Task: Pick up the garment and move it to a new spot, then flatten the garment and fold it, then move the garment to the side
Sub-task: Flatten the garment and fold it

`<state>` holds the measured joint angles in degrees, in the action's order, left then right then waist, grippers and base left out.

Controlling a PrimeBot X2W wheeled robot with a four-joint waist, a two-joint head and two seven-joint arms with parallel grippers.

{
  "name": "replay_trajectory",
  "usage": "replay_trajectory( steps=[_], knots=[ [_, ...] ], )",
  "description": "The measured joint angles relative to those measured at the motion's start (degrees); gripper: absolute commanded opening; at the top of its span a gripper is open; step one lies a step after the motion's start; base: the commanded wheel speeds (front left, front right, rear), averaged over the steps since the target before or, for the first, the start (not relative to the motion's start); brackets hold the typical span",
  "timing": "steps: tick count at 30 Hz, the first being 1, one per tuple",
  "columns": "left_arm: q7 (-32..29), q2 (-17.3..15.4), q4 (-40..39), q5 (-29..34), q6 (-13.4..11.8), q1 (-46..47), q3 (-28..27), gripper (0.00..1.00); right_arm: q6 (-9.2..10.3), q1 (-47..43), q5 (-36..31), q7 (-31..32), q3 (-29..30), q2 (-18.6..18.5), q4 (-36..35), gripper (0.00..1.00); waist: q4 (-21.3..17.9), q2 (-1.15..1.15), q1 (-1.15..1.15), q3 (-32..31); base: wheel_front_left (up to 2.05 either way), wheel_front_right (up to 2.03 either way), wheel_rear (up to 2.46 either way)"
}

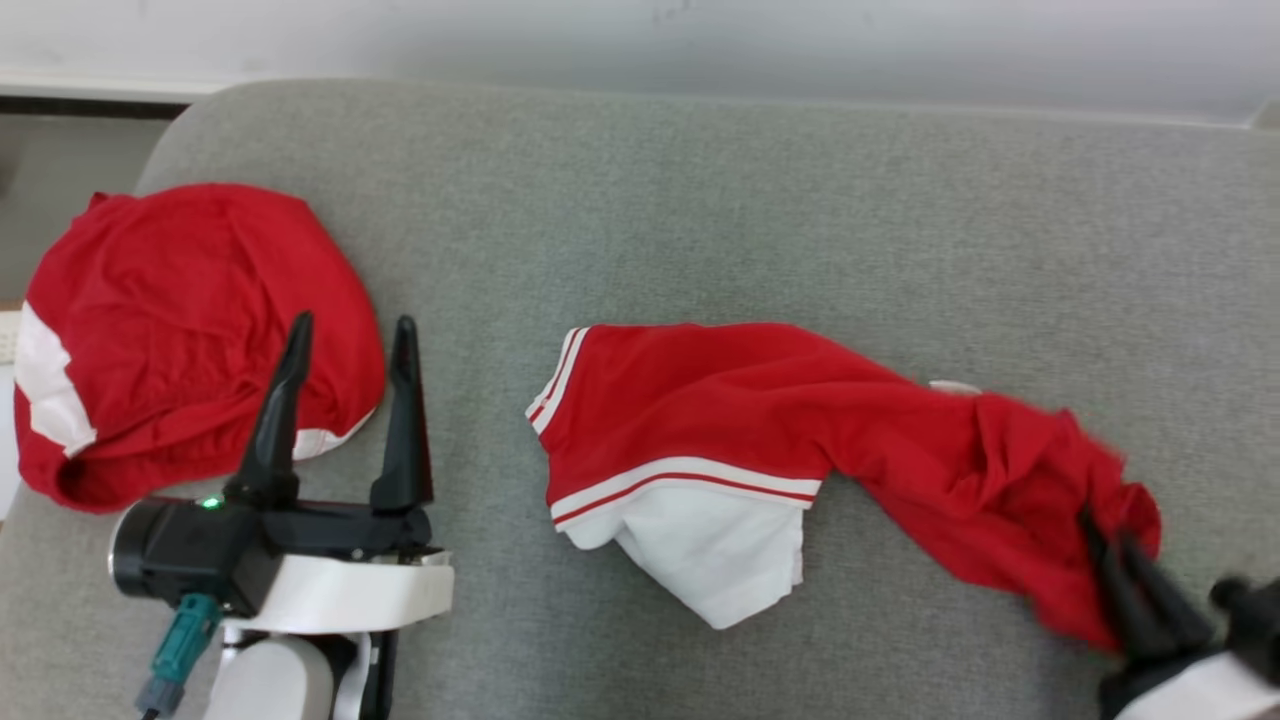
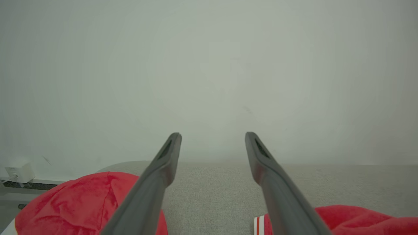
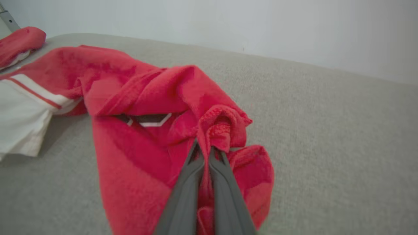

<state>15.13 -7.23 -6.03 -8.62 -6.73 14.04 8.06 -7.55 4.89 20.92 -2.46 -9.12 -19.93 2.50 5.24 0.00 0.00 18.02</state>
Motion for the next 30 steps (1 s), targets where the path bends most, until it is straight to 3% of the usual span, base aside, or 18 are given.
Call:
replay_trajectory(
  steps=[2, 3, 4, 5, 12, 20, 30],
  knots=[
    [0.0, 0.1, 0.2, 0.0, 0.2, -0.4, -0.4, 1.00, 0.00, -3.2, -0.5, 0.4, 0.3, 2.2, 0.4, 0.00, -0.5, 0.00, 0.00, -0.4, 0.00, 0.00, 0.00],
    [0.0, 0.1, 0.3, 0.0, 0.2, -0.6, -0.5, 1.00, 0.00, -4.2, -0.5, 0.6, 0.4, 3.4, 1.0, 0.49, -0.7, 0.00, 0.00, -0.7, 0.00, 0.00, 0.00],
    [0.0, 0.2, 0.3, 0.0, 0.2, -0.6, -0.7, 1.00, 0.00, -4.9, -0.5, 0.6, 0.5, 4.4, 1.5, 0.84, -0.9, 0.00, 0.00, -0.8, 0.00, 0.00, 0.00],
    [0.0, 0.2, 0.4, 0.0, 0.3, -0.8, -0.8, 1.00, 0.00, -5.2, -0.5, 0.4, 0.9, 5.4, 1.9, 1.00, -1.1, 0.00, 0.00, -1.0, 0.00, 0.00, 0.00],
    [0.0, 0.1, 1.6, 0.1, 0.7, -2.4, -1.7, 1.00, 0.00, -5.0, -0.3, -3.6, 4.7, 9.4, -0.6, 1.00, -2.3, 0.00, 0.00, -2.4, 0.00, 0.00, 0.00],
    [0.0, 0.1, 2.3, 0.1, 0.7, -4.0, -1.9, 1.00, 0.00, -2.8, -0.6, -3.0, 11.4, 9.3, -10.3, 1.00, -3.3, 0.00, 0.00, -3.9, 0.00, 0.00, 0.00],
    [0.0, 0.0, 2.5, 0.1, 0.7, -4.5, -1.9, 1.00, 0.00, 0.4, -0.7, 0.5, 13.5, 8.2, -11.9, 1.00, -2.6, 0.00, 0.00, -3.3, 0.00, 0.00, 0.00]
  ],
)
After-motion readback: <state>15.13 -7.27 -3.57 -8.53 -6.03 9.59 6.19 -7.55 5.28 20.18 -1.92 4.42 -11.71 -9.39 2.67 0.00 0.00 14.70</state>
